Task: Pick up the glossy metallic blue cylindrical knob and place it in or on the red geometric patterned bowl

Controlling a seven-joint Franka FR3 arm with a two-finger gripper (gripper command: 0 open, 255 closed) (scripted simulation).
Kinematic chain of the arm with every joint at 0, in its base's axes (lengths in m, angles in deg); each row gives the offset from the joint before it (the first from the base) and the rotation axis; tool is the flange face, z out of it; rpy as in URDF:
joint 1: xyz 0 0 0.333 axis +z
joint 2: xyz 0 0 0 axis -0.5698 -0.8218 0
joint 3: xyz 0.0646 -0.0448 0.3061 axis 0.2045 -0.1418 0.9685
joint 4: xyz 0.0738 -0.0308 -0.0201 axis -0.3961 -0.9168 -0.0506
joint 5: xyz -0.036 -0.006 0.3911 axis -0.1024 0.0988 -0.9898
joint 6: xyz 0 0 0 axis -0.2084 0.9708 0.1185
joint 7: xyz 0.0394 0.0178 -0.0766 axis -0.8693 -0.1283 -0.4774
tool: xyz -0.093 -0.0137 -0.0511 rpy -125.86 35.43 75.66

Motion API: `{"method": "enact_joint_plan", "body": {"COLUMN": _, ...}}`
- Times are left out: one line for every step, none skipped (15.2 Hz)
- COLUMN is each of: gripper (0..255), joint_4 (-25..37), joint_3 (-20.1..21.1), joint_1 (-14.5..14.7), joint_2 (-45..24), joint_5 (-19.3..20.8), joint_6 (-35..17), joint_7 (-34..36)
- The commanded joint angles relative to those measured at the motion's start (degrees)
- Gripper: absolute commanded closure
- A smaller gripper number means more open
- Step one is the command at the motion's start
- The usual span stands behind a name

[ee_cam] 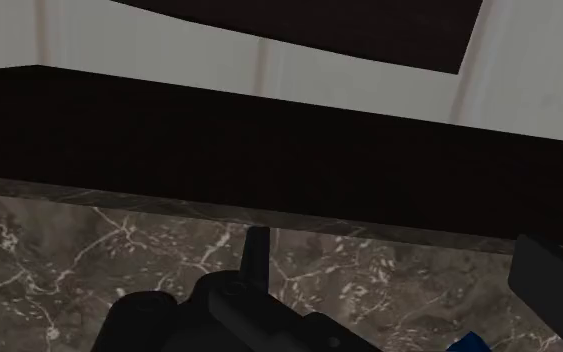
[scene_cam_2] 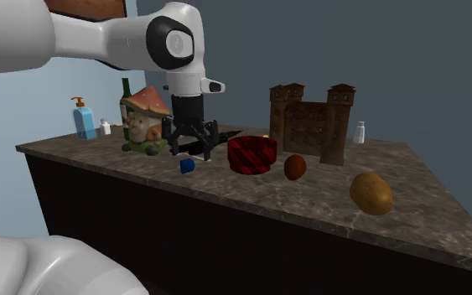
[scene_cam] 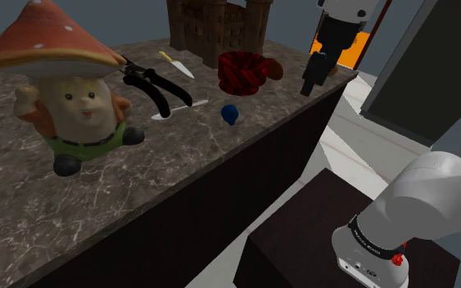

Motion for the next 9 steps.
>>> {"method": "enact_joint_plan", "body": {"gripper": 0, "joint_4": 0.0, "joint_3": 0.0, "joint_1": 0.0, "joint_2": 0.0, "joint_5": 0.0, "joint_6": 0.0, "joint_7": 0.0}}
{"method": "enact_joint_plan", "body": {"gripper": 0, "joint_4": 0.89, "joint_3": 0.74, "joint_1": 0.41, "joint_2": -2.09, "joint_5": -0.24, "joint_6": -0.9, "joint_7": 0.13}}
{"method": "enact_joint_plan", "body": {"gripper": 0, "joint_4": 1.85, "joint_3": 1.47, "joint_1": 0.8, "joint_2": -4.19, "joint_5": -0.43, "joint_6": -1.76, "joint_7": 0.26}}
{"method": "enact_joint_plan", "body": {"gripper": 0, "joint_4": 2.86, "joint_3": 2.2, "joint_1": 1.17, "joint_2": -6.29, "joint_5": -0.6, "joint_6": -2.57, "joint_7": 0.4}}
{"method": "enact_joint_plan", "body": {"gripper": 0, "joint_4": 3.93, "joint_3": 2.93, "joint_1": 1.53, "joint_2": -8.41, "joint_5": -0.71, "joint_6": -3.32, "joint_7": 0.55}}
{"method": "enact_joint_plan", "body": {"gripper": 0, "joint_4": 5.06, "joint_3": 3.66, "joint_1": 1.86, "joint_2": -10.54, "joint_5": -0.79, "joint_6": -4.03, "joint_7": 0.72}}
{"method": "enact_joint_plan", "body": {"gripper": 0, "joint_4": 6.25, "joint_3": 4.39, "joint_1": 2.18, "joint_2": -12.67, "joint_5": -0.82, "joint_6": -4.68, "joint_7": 0.89}}
{"method": "enact_joint_plan", "body": {"gripper": 0, "joint_4": 7.5, "joint_3": 5.12, "joint_1": 2.48, "joint_2": -14.82, "joint_5": -0.81, "joint_6": -5.28, "joint_7": 1.07}}
{"method": "enact_joint_plan", "body": {"gripper": 0, "joint_4": 8.8, "joint_3": 5.84, "joint_1": 2.77, "joint_2": -16.96, "joint_5": -0.74, "joint_6": -5.82, "joint_7": 1.28}}
